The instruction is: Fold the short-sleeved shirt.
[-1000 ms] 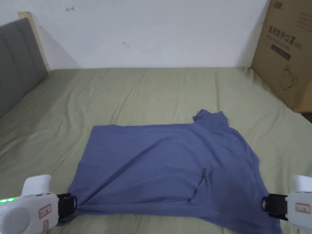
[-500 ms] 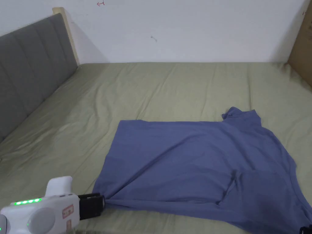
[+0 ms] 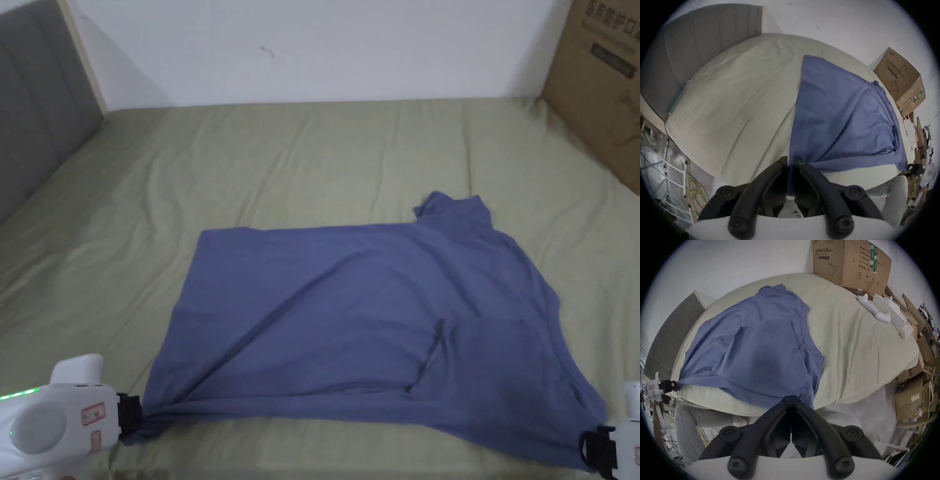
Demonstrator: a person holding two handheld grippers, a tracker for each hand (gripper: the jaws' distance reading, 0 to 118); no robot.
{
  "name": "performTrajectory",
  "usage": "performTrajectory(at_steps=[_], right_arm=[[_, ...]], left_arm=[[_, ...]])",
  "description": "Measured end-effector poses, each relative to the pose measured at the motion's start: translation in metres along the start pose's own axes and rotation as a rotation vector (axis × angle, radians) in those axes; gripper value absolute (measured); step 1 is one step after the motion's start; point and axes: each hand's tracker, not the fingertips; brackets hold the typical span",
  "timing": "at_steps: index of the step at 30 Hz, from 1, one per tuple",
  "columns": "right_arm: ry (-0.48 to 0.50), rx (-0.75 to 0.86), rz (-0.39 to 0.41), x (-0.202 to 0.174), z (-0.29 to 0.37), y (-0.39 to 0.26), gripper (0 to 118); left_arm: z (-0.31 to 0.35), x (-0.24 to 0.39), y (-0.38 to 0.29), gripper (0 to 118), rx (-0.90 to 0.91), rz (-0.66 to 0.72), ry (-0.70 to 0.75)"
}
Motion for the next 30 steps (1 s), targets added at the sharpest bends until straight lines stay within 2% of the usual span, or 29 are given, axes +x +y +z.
performTrajectory(at_steps=[3, 4, 6, 8, 10, 11, 12, 13, 14, 15, 19, 25, 26, 30], right_arm=[[0.001, 0.027, 0.002, 0.004, 0.004, 0.002, 0], [-0.006, 0.023, 0.008, 0.006, 0.004, 0.004, 16], [-0.050, 0.002, 0.019, 0.008, -0.002, 0.005, 72], [-0.070, -0.041, 0.014, 0.011, -0.011, 0.006, 72], [-0.043, -0.082, 0.015, 0.016, -0.027, 0.003, 68], [-0.057, -0.133, 0.005, 0.017, -0.037, 0.001, 52], [-0.051, -0.167, -0.002, 0.017, -0.043, 0.000, 24], [0.036, -0.139, -0.047, 0.018, -0.040, -0.001, 18], [-0.018, -0.134, -0.021, 0.015, -0.033, 0.003, 13], [-0.041, -0.107, 0.038, 0.009, -0.027, 0.007, 5], [-0.035, -0.015, 0.046, -0.002, -0.001, 0.023, 5], [0.022, 0.037, -0.020, 0.004, 0.023, 0.073, 5], [0.022, 0.043, -0.019, 0.005, 0.022, 0.085, 5], [0.009, 0.030, -0.041, 0.006, -0.009, 0.139, 5]], left_arm=[[0.005, 0.004, 0.008, 7, 0.007, -0.028, 0.013], [0.007, 0.005, 0.008, 7, 0.011, -0.032, 0.011], [0.009, 0.006, 0.012, 7, 0.016, -0.029, 0.008], [0.011, 0.006, 0.012, 7, 0.023, -0.025, 0.010], [0.010, 0.006, 0.013, 7, 0.024, -0.023, 0.009], [0.010, 0.006, 0.013, 7, 0.023, -0.014, 0.010], [0.010, 0.006, 0.013, 7, 0.021, -0.009, 0.009], [0.010, 0.006, 0.013, 7, 0.021, -0.011, 0.009], [0.010, 0.006, 0.013, 7, 0.008, 0.002, 0.006], [0.010, 0.006, 0.013, 7, 0.006, 0.003, 0.005], [0.014, 0.002, 0.020, 7, 0.027, -0.034, 0.014], [0.022, 0.007, 0.061, 7, 0.092, -0.073, 0.010], [0.038, 0.027, 0.066, 7, 0.124, -0.078, 0.012], [0.024, 0.046, 0.110, 7, 0.145, -0.083, 0.045]])
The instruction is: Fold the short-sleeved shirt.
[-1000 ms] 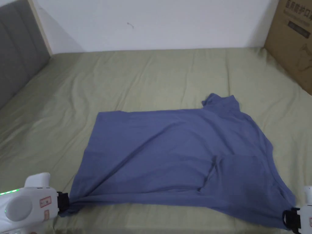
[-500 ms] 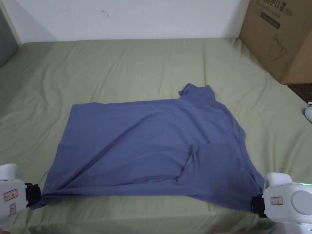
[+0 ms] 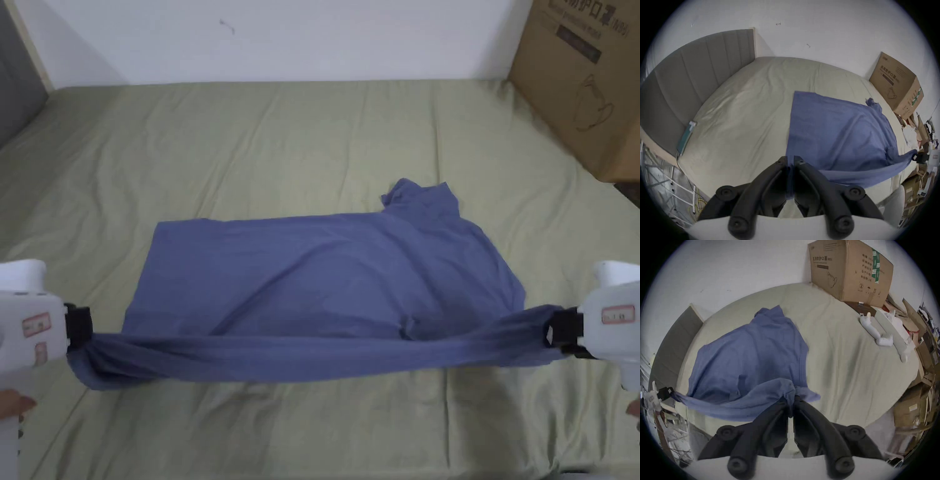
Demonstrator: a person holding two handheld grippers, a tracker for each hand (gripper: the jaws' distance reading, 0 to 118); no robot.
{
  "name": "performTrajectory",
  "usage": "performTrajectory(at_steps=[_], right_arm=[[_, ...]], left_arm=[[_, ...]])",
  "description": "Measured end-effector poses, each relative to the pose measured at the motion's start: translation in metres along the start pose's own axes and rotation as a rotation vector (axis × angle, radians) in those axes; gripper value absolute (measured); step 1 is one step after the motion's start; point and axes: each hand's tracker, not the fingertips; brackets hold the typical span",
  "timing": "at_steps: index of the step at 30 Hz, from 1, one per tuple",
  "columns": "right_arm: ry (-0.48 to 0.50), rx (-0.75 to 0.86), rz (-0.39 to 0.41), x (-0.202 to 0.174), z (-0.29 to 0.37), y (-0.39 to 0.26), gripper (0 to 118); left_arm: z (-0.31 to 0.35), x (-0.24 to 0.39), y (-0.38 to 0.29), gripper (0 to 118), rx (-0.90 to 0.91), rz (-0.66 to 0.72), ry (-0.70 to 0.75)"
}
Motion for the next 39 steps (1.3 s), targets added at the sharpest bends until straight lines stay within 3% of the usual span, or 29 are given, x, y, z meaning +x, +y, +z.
performTrajectory(at_steps=[2, 3, 4, 5, 6, 8, 9, 10, 11, 13, 14, 15, 16, 17, 22, 23, 24, 26, 28, 29, 31, 32, 33, 34, 35, 37, 38, 39], right_arm=[[-0.036, -0.028, 0.043, -0.005, -0.026, 0.022, 5], [-0.060, -0.037, 0.071, -0.008, -0.037, 0.028, 5], [-0.094, -0.051, 0.076, -0.012, -0.052, 0.039, 5], [-0.105, -0.081, 0.080, -0.002, -0.025, 0.013, 6], [-0.112, -0.114, 0.090, 0.002, -0.063, 0.035, 22], [-0.158, -0.138, 0.098, 0.007, -0.053, 0.021, 91], [-0.156, -0.136, 0.099, 0.011, -0.042, 0.012, 104], [-0.137, -0.108, 0.098, -0.004, -0.097, 0.052, 101], [-0.122, -0.097, 0.099, -0.007, -0.104, 0.059, 101], [-0.105, -0.084, 0.107, -0.008, -0.093, 0.055, 81], [-0.089, -0.042, 0.120, -0.009, -0.068, 0.044, 56], [-0.092, -0.030, 0.119, -0.009, -0.057, 0.038, 6], [-0.086, -0.023, 0.111, -0.009, -0.050, 0.031, 0], [-0.064, -0.030, 0.100, -0.009, -0.045, 0.023, 0], [-0.036, -0.052, 0.108, -0.014, -0.032, 0.000, 0], [-0.034, -0.051, 0.102, -0.013, -0.030, -0.003, 0], [-0.030, -0.055, 0.095, -0.013, -0.027, -0.005, 0], [-0.023, -0.059, 0.086, -0.008, -0.031, -0.008, 0], [-0.033, -0.061, 0.077, -0.007, -0.030, -0.011, 0], [-0.035, -0.064, 0.073, -0.005, -0.029, -0.014, 0], [-0.031, -0.072, 0.060, 0.000, -0.034, -0.020, 0], [-0.025, -0.075, 0.049, 0.002, -0.034, -0.021, 0], [-0.024, -0.072, 0.033, 0.004, -0.034, -0.022, 0], [-0.022, -0.072, 0.017, 0.007, -0.038, -0.025, 0], [-0.025, -0.074, 0.015, 0.009, -0.040, -0.025, 12], [-0.044, -0.071, 0.016, 0.010, -0.043, -0.022, 81], [-0.045, -0.077, 0.020, 0.010, -0.051, -0.021, 92], [-0.042, -0.068, 0.015, 0.011, -0.055, -0.019, 92]], left_arm=[[-0.011, 0.004, 0.009, 7, -0.001, 0.003, -0.005], [-0.032, -0.001, 0.018, 14, -0.002, 0.009, -0.005], [-0.046, -0.001, 0.025, 27, -0.003, 0.026, -0.008], [-0.062, 0.000, 0.029, 41, -0.033, 0.041, 0.032], [-0.073, 0.001, 0.029, 63, -0.066, 0.037, 0.062], [-0.098, -0.010, 0.026, 93, -0.121, 0.015, 0.082], [-0.098, -0.010, 0.022, 101, -0.124, 0.019, 0.083], [-0.095, -0.011, 0.018, 102, -0.115, 0.020, 0.072], [-0.091, -0.014, 0.014, 102, -0.110, 0.019, 0.050], [-0.082, -0.015, 0.007, 100, -0.131, 0.023, 0.019], [-0.076, -0.016, 0.003, 89, -0.139, 0.024, -0.001], [-0.060, -0.012, -0.003, 48, -0.114, 0.023, -0.039], [-0.053, -0.010, -0.009, 6, -0.110, 0.011, -0.061], [-0.050, -0.007, -0.016, 0, -0.123, -0.001, -0.065], [-0.028, -0.005, -0.034, 0, -0.121, -0.018, -0.061], [-0.037, -0.009, -0.034, 6, -0.120, -0.005, -0.050], [-0.038, -0.011, -0.035, 42, -0.107, 0.001, -0.045], [-0.041, -0.015, -0.033, 69, -0.111, 0.013, -0.046], [-0.058, -0.015, -0.042, 115, -0.180, 0.016, -0.051], [-0.062, -0.016, -0.048, 118, -0.172, 0.016, -0.030], [-0.069, -0.011, -0.054, 103, -0.199, 0.038, -0.025], [-0.075, -0.010, -0.058, 86, -0.226, 0.050, -0.037], [-0.081, -0.009, -0.062, 45, -0.238, 0.059, -0.045], [-0.086, -0.006, -0.066, 41, -0.263, 0.053, 0.007], [-0.091, -0.010, -0.066, 40, -0.223, 0.050, -0.017], [-0.088, -0.009, -0.060, 17, -0.215, 0.054, -0.028], [-0.087, -0.008, -0.057, 10, -0.207, 0.055, -0.072], [-0.083, -0.011, -0.053, 10, -0.218, 0.066, -0.094]])
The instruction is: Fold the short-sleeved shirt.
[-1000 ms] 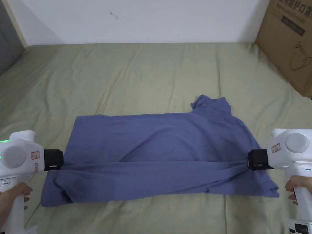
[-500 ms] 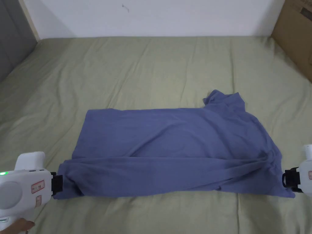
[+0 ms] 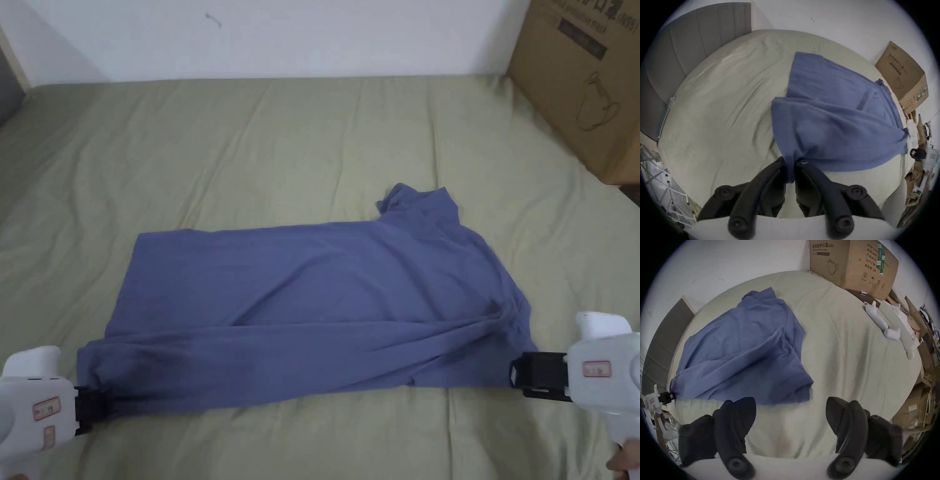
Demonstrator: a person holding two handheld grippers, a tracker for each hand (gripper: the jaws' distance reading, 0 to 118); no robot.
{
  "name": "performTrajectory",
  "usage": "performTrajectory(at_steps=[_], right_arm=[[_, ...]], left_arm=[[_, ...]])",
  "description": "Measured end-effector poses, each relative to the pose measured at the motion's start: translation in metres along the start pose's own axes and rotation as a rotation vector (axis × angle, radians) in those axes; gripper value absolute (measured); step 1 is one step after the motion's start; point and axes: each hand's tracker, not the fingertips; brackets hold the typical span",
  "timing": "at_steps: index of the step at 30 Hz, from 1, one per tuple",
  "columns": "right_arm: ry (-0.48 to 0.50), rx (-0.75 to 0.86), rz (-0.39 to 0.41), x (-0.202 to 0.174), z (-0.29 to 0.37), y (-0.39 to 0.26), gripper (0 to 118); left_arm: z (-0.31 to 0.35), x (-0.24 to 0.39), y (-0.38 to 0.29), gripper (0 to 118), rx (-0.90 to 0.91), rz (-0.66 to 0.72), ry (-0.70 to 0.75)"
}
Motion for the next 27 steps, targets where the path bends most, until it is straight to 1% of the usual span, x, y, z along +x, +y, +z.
performTrajectory(at_steps=[1, 2, 3, 4, 5, 6, 7, 8, 9, 10, 11, 12, 13, 14, 15, 18, 22, 24, 26, 27], right_arm=[[0.004, -0.001, -0.017, 0.001, -0.008, 0.006, 92], [0.006, -0.020, -0.049, 0.002, -0.018, 0.013, 92], [0.007, -0.034, -0.074, 0.002, -0.032, 0.013, 91], [0.011, -0.039, -0.067, 0.001, -0.044, 0.015, 85], [-0.016, -0.095, -0.077, -0.002, -0.058, 0.013, 74], [-0.040, -0.133, -0.066, -0.007, -0.065, 0.011, 74], [-0.076, -0.071, -0.019, -0.015, -0.059, 0.007, 63], [-0.075, -0.063, -0.016, -0.021, -0.045, 0.010, 43], [-0.062, -0.035, 0.012, -0.026, -0.036, 0.012, 23], [-0.145, -0.008, 0.071, -0.031, -0.032, 0.014, 17], [-0.131, -0.019, 0.119, -0.033, -0.029, 0.012, 12], [-0.098, -0.023, 0.093, -0.031, -0.027, 0.012, 9], [-0.026, -0.023, 0.048, -0.027, -0.023, 0.015, 9], [-0.005, -0.026, 0.007, -0.025, -0.019, 0.017, 9], [-0.032, 0.006, -0.008, -0.023, -0.014, 0.017, 9], [-0.005, 0.012, 0.006, -0.015, 0.006, 0.020, 9], [-0.012, 0.038, 0.022, -0.002, 0.034, 0.001, 9], [-0.015, 0.026, 0.026, 0.006, 0.041, -0.017, 9], [0.000, -0.009, 0.009, 0.019, 0.040, -0.038, 9], [0.013, -0.016, -0.023, 0.023, 0.038, -0.051, 9]], left_arm=[[0.002, 0.001, 0.003, 10, -0.005, 0.002, 0.006], [0.002, 0.004, 0.003, 10, 0.005, -0.039, 0.047], [0.002, 0.007, 0.003, 10, 0.011, -0.061, 0.056], [0.003, 0.006, 0.003, 10, 0.009, -0.049, 0.053], [0.003, 0.007, 0.004, 10, 0.009, -0.049, 0.051], [0.003, 0.006, 0.004, 10, 0.006, -0.045, 0.046], [0.004, 0.007, 0.004, 10, 0.008, -0.040, 0.048], [0.007, 0.007, 0.005, 10, 0.010, -0.040, 0.048], [0.009, 0.007, 0.006, 10, 0.009, -0.041, 0.048], [0.013, 0.008, 0.007, 10, 0.014, -0.041, 0.048], [0.016, 0.009, 0.009, 10, 0.026, -0.050, 0.045], [0.018, 0.007, 0.013, 10, 0.026, -0.052, 0.047], [0.021, 0.008, 0.015, 10, 0.029, -0.053, 0.049], [0.026, 0.008, 0.017, 10, 0.033, -0.057, 0.047], [0.031, 0.008, 0.017, 10, 0.042, -0.061, 0.047], [0.046, 0.004, 0.020, 10, 0.062, -0.063, 0.039], [0.066, 0.002, 0.009, 10, 0.076, -0.080, 0.035], [0.075, 0.003, -0.005, 10, 0.078, -0.099, 0.047], [0.079, 0.004, -0.027, 10, 0.047, -0.109, 0.042], [0.080, 0.004, -0.037, 10, 0.034, -0.114, 0.040]])
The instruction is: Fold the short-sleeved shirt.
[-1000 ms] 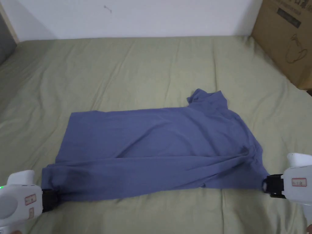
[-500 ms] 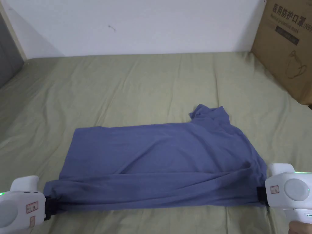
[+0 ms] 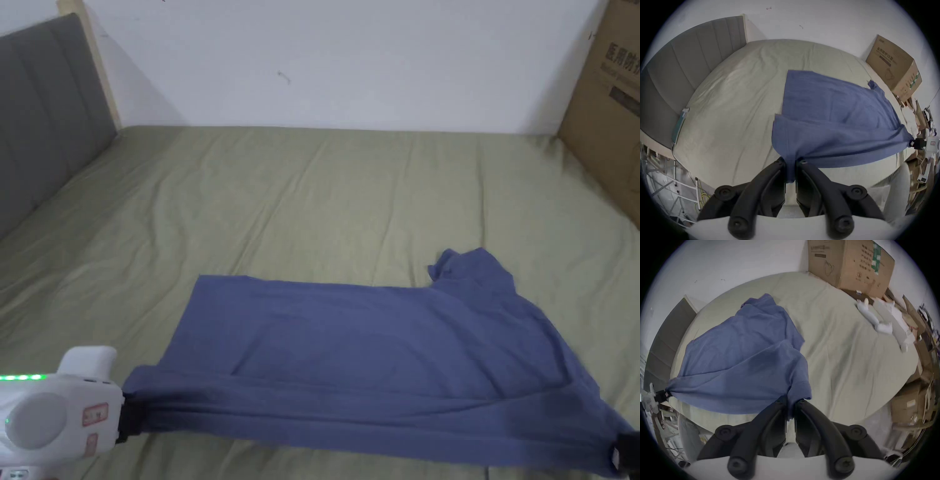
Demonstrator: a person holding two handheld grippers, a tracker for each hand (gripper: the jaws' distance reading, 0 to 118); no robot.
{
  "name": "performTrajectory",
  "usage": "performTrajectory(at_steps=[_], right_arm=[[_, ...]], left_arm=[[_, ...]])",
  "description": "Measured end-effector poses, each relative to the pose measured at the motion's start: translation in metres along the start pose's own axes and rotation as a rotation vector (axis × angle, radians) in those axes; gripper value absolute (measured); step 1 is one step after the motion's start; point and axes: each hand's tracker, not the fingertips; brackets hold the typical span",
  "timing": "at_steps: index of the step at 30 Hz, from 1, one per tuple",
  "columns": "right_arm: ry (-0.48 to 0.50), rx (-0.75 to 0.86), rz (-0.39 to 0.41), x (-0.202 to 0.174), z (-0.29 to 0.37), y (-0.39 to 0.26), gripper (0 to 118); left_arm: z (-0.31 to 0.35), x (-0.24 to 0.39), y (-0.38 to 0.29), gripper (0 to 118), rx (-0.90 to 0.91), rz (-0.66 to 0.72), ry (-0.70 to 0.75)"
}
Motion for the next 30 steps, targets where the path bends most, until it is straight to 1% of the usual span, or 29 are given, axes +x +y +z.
performTrajectory(at_steps=[1, 2, 3, 4, 5, 6, 7, 8, 10, 11, 12, 13, 14, 15, 16, 17, 18, 20, 21, 23, 24, 26, 28, 29, 30], right_arm=[[0.026, -0.007, -0.034, 0.004, -0.007, -0.011, 9], [0.046, -0.050, -0.041, 0.008, -0.014, -0.021, 14], [0.025, -0.073, -0.039, 0.009, -0.020, -0.029, 36], [-0.019, -0.075, -0.040, 0.007, -0.023, -0.038, 63], [-0.061, -0.097, -0.018, 0.008, -0.025, -0.043, 85], [-0.062, -0.103, -0.005, 0.010, -0.023, -0.045, 91], [-0.052, -0.084, -0.013, 0.011, -0.016, -0.045, 91], [-0.048, -0.067, -0.012, 0.009, -0.005, -0.043, 91], [-0.033, 0.010, -0.008, 0.007, 0.014, -0.031, 89], [-0.016, 0.049, -0.007, 0.004, 0.025, -0.023, 83], [0.006, 0.081, -0.001, 0.000, 0.034, -0.014, 62], [0.023, 0.110, 0.008, -0.004, 0.042, -0.006, 29], [0.035, 0.155, 0.025, -0.012, 0.050, 0.002, 1], [0.041, 0.183, 0.039, -0.020, 0.054, 0.010, 1], [0.040, 0.196, 0.043, -0.026, 0.059, 0.016, 0], [0.061, 0.205, 0.067, -0.033, 0.055, 0.021, 0], [0.064, 0.205, 0.089, -0.040, 0.052, 0.025, 0], [0.053, 0.171, 0.096, -0.051, 0.033, 0.030, 0], [0.058, 0.156, 0.091, -0.054, 0.023, 0.030, 0], [0.091, 0.109, 0.041, -0.058, 0.003, 0.033, 0], [0.103, 0.095, 0.046, -0.054, -0.013, 0.039, 0], [0.097, 0.099, 0.048, -0.057, -0.027, 0.058, 0], [0.093, 0.110, 0.072, -0.061, -0.039, 0.089, 2], [0.081, 0.111, 0.090, -0.062, -0.048, 0.110, 14], [0.060, 0.119, 0.112, -0.062, -0.055, 0.129, 49]], left_arm=[[-0.007, 0.002, -0.011, 10, -0.018, -0.017, 0.020], [-0.012, 0.003, -0.022, 10, -0.040, -0.035, 0.034], [-0.019, 0.003, -0.031, 12, -0.064, -0.051, 0.046], [-0.025, 0.002, -0.041, 22, -0.075, -0.036, 0.047], [-0.035, -0.003, -0.044, 43, -0.123, -0.010, 0.039], [-0.039, -0.006, -0.047, 85, -0.141, 0.010, 0.046], [-0.038, -0.009, -0.048, 107, -0.136, 0.017, 0.042], [-0.034, -0.013, -0.048, 114, -0.131, 0.031, 0.024], [-0.020, -0.016, -0.036, 110, -0.073, 0.085, -0.021], [-0.014, -0.019, -0.026, 105, -0.069, 0.110, -0.041], [-0.007, -0.018, -0.018, 83, -0.035, 0.127, -0.053], [0.005, -0.011, -0.013, 51, 0.008, 0.125, -0.061], [0.012, -0.006, -0.005, 17, 0.045, 0.110, -0.055], [0.015, 0.000, 0.003, 2, 0.067, 0.083, -0.046], [0.017, 0.006, 0.008, 1, 0.093, 0.069, -0.035], [0.019, 0.014, 0.011, 0, 0.131, 0.066, -0.051], [0.018, 0.021, 0.016, 0, 0.130, 0.052, -0.069], [0.007, 0.032, 0.024, 0, 0.117, 0.059, -0.082], [0.002, 0.033, 0.026, 0, 0.098, 0.058, -0.091], [-0.008, 0.039, 0.031, 0, 0.090, 0.068, -0.092], [-0.011, 0.041, 0.033, 0, 0.084, 0.073, -0.095], [-0.019, 0.040, 0.045, 0, 0.084, 0.086, -0.115], [-0.024, 0.043, 0.061, 0, 0.076, 0.086, -0.118], [-0.026, 0.045, 0.070, 0, 0.087, 0.067, -0.109], [-0.027, 0.046, 0.078, 0, 0.093, 0.058, -0.098]])
